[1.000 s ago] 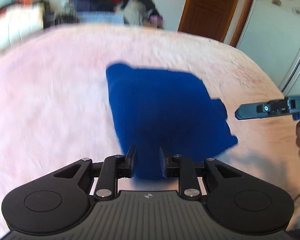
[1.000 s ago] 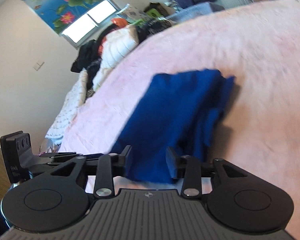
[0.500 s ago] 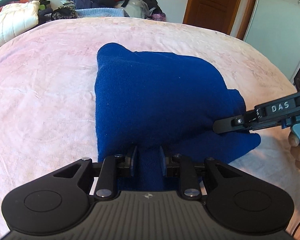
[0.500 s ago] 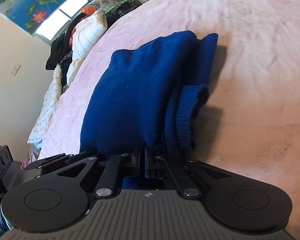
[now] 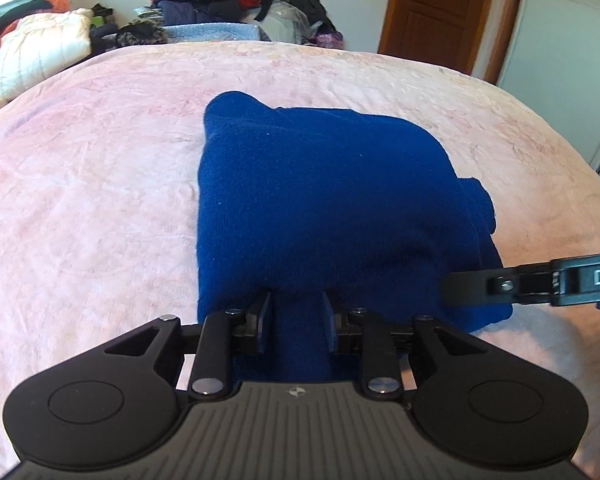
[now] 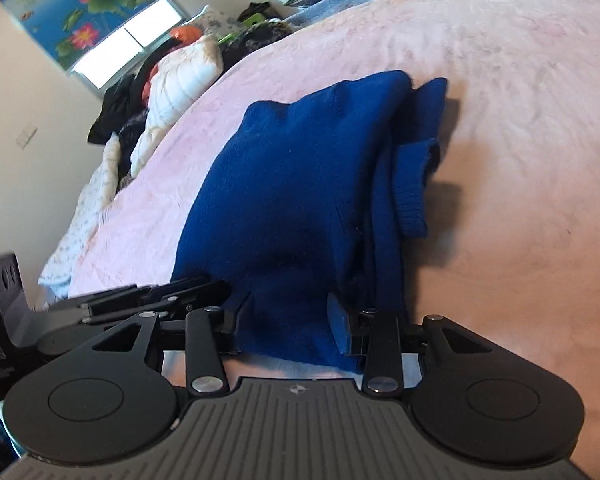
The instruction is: Fold small clothes
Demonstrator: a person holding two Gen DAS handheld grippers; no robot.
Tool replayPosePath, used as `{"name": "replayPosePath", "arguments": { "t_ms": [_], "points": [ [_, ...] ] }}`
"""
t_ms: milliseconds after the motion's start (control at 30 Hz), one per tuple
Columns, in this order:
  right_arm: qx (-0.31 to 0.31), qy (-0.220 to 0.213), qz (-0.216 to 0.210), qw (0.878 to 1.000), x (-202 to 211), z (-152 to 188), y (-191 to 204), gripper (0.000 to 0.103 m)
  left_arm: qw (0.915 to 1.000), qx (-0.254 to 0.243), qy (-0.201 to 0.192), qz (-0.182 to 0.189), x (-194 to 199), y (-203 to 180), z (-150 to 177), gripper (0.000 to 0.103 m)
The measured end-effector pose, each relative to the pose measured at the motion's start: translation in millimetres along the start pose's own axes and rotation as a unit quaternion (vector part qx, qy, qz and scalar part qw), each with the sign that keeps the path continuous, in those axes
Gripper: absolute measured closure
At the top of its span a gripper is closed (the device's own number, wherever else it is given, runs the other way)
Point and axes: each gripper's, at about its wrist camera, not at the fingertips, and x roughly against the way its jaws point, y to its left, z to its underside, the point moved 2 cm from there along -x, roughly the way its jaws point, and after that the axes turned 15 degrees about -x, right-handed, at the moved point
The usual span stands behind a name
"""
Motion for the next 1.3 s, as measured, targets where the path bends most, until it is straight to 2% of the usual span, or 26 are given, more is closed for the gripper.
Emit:
{"name": "replayPosePath", "arguments": {
  "t_ms": [33, 67, 100, 133, 167, 200, 300, 400, 500, 600, 667, 700, 933, 1300],
  "points": [
    [0.008, -0.016, 0.001, 1.0, 8, 4, 2, 0.054, 0.9999, 0.012, -0.006, -0.001, 7, 0, 3, 0.069],
    [0.018, -0.03, 0.001, 0.999, 16, 7, 5, 0.052, 0.9997, 0.019, -0.016, -0.004, 14, 0, 6, 0.056],
    [0.03, -0.048, 0.004, 0.998, 24, 12, 7, 0.046, 0.9992, 0.022, -0.03, -0.011, 21, -2, 10, 0.047],
    [0.048, -0.07, 0.018, 0.996, 31, 17, 9, 0.038, 0.9984, 0.023, -0.043, -0.027, 28, -5, 15, 0.027],
    [0.063, -0.087, 0.039, 0.993, 36, 22, 11, 0.034, 0.9969, 0.023, -0.053, -0.053, 33, -9, 20, 0.017],
    [0.079, -0.1, 0.063, 0.99, 38, 27, 12, 0.028, 0.9955, 0.017, -0.059, -0.072, 36, -14, 26, 0.017],
    [0.111, -0.101, 0.118, 0.982, 35, 47, 6, 0.028, 0.9952, 0.009, -0.044, -0.087, 36, -26, 42, 0.017],
    [0.107, -0.092, 0.131, 0.981, 28, 64, -9, 0.028, 0.996, 0.01, -0.031, -0.084, 33, -34, 56, 0.017],
    [0.112, -0.123, 0.14, 0.976, 27, 68, -12, 0.025, 0.9943, 0.012, -0.038, -0.099, 30, -38, 61, 0.016],
    [0.109, -0.151, 0.168, 0.968, 22, 66, -15, 0.019, 0.9936, 0.02, -0.034, -0.106, 26, -37, 58, 0.012],
    [0.133, -0.164, 0.171, 0.962, 17, 71, -18, 0.013, 0.9929, 0.016, -0.037, -0.112, 20, -38, 59, 0.001],
    [0.143, -0.168, 0.176, 0.959, 15, 74, -17, 0.012, 0.9923, 0.011, -0.042, -0.116, 18, -40, 61, 0.001],
    [0.16, -0.166, 0.226, 0.947, 5, 77, -13, 0.002, 0.9927, 0.011, -0.044, -0.111, 18, -38, 61, 0.0],
    [0.159, -0.167, 0.227, 0.946, 4, 78, -13, 0.001, 0.9926, 0.011, -0.046, -0.112, 17, -38, 62, 0.0]
  ]
}}
